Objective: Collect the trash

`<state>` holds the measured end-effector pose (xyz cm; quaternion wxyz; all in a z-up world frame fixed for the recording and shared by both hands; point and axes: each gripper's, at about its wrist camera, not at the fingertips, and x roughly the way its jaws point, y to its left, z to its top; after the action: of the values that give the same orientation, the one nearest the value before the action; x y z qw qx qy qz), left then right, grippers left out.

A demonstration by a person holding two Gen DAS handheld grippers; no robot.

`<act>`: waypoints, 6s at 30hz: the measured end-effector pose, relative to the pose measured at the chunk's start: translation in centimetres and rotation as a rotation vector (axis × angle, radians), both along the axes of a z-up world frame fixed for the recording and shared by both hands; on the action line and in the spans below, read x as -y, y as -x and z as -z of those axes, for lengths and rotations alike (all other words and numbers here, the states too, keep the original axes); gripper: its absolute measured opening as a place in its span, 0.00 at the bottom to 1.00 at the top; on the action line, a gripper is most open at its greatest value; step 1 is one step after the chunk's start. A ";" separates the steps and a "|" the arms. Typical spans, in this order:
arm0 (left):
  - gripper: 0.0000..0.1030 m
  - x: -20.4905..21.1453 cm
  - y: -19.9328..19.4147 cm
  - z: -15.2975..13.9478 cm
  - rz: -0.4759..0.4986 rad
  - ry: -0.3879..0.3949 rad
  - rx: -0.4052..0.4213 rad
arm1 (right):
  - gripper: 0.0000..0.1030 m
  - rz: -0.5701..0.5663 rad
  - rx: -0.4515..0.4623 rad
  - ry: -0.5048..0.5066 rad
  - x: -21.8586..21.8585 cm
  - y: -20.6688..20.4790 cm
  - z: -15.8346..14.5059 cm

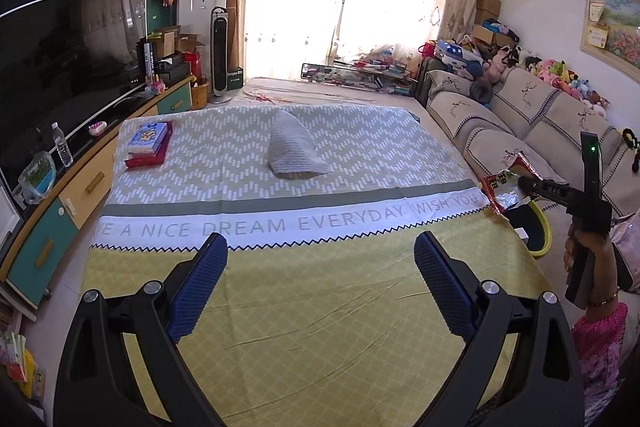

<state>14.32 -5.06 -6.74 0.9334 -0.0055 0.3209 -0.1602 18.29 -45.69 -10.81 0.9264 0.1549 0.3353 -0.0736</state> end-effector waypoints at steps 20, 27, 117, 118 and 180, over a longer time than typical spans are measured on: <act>0.90 5.1 -5.6 1.6 0.075 -0.074 -0.035 | 0.76 0.328 -0.029 0.085 9.0 1.5 3.2; 0.90 5.2 -13.8 3.7 -0.031 -0.114 -0.086 | 0.77 0.294 0.007 0.070 7.7 2.0 2.6; 0.95 0.9 11.4 -4.5 -0.162 -0.044 0.206 | 0.93 -0.043 0.152 0.203 -2.7 17.2 -6.5; 0.95 0.7 11.4 -4.3 -0.166 -0.050 0.196 | 0.93 -0.044 0.155 0.203 -2.9 17.3 -6.6; 0.95 1.9 9.8 -3.6 -0.143 -0.029 0.148 | 0.93 -0.048 0.140 0.183 -3.0 16.3 -5.5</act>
<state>4.53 -6.98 -3.18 0.9637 -0.0031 0.2520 -0.0884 2.02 -42.72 -5.33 0.9593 0.0666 0.2651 -0.0708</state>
